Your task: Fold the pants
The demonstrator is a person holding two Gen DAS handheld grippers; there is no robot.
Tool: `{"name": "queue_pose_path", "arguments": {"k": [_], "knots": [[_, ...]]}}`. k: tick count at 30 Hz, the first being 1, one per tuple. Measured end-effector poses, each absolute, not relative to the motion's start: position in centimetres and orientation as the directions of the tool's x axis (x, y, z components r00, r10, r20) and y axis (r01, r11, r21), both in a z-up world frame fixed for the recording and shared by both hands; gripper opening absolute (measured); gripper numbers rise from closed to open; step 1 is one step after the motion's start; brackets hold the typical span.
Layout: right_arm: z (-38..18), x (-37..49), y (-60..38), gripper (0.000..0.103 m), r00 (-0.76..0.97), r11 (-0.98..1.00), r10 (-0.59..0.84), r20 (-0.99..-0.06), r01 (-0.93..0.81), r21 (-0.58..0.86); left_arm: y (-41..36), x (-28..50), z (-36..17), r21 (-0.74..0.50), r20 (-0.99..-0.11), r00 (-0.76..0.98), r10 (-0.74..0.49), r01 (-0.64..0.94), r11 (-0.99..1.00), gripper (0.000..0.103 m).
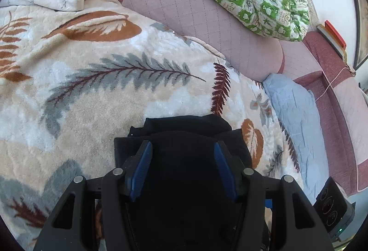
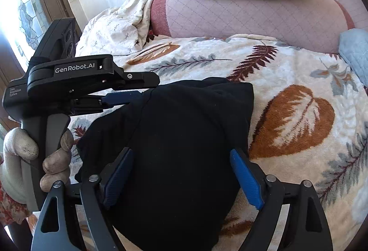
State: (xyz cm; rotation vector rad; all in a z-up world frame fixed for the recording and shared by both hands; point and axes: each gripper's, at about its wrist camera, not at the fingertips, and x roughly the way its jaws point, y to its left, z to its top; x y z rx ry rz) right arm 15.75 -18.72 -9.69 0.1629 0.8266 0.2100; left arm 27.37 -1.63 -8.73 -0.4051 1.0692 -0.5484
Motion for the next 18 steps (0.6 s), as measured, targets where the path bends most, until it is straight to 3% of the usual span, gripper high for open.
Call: {"name": "queue_pose_path", "arguments": {"k": [5, 7, 12, 15, 18], "knots": [[-6.5, 13.3, -21.1, 0.091, 0.736, 0.951, 0.231, -0.636, -0.031, 0.309, 1.3, 24.6, -4.3, -0.572, -0.688, 0.402, -0.604, 0.212, 0.792, 0.057], [-4.9, 11.7, -22.5, 0.091, 0.762, 0.937, 0.226, -0.607, -0.001, 0.348, 2.9, 22.3, -2.6, -0.538, -0.694, 0.438, -0.571, 0.209, 0.816, 0.063], [-2.7, 7.6, -24.6, 0.092, 0.808, 0.910, 0.193, -0.557, 0.064, 0.409, 5.8, 17.6, -1.9, -0.541, -0.685, 0.476, -0.551, 0.174, 0.823, 0.066], [-4.4, 6.8, -24.1, 0.092, 0.775, 0.885, 0.218, -0.593, 0.099, 0.456, 5.3, 16.7, -3.1, -0.536, -0.710, 0.449, -0.543, 0.156, 0.830, 0.066], [-6.9, 7.9, -22.3, 0.092, 0.706, 0.917, 0.179, -0.685, 0.132, 0.376, 4.7, 15.6, -4.2, -0.552, -0.710, 0.434, -0.554, 0.145, 0.821, 0.066]]}}
